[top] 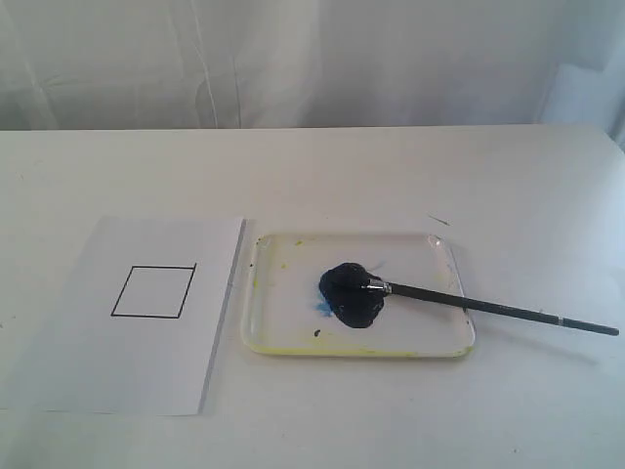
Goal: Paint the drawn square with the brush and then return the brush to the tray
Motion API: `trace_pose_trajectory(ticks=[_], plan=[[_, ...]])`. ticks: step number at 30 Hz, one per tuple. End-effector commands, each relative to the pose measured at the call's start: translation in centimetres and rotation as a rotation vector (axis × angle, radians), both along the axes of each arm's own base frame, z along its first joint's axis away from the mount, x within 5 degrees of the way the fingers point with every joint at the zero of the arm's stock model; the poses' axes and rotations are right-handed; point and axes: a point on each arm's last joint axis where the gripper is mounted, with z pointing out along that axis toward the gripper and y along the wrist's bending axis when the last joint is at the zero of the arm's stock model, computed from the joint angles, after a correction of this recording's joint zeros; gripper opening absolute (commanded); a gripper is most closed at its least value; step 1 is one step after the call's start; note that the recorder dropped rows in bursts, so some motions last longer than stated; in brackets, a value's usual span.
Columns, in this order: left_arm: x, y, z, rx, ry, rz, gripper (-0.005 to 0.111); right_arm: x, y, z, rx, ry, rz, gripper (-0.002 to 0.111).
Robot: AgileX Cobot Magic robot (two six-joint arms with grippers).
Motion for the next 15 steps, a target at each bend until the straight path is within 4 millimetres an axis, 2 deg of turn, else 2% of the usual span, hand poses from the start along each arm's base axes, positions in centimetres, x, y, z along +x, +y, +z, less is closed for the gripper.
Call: trace_pose_trajectory(ticks=[1, 12, 15], plan=[[0.0, 0.0, -0.2, -0.002, 0.002, 0.003, 0.0, 0.0, 0.0, 0.0, -0.001, -0.02, 0.0, 0.0], [0.0, 0.0, 0.1, -0.015, -0.023, 0.004, 0.0, 0.1, 0.0, 0.5, -0.002, -0.075, 0.0, 0.0], [0.4, -0.2, 1.4, -0.196, -0.169, 0.023, 0.0, 0.1, 0.0, 1.3, 0.022, -0.161, -0.001, 0.0]])
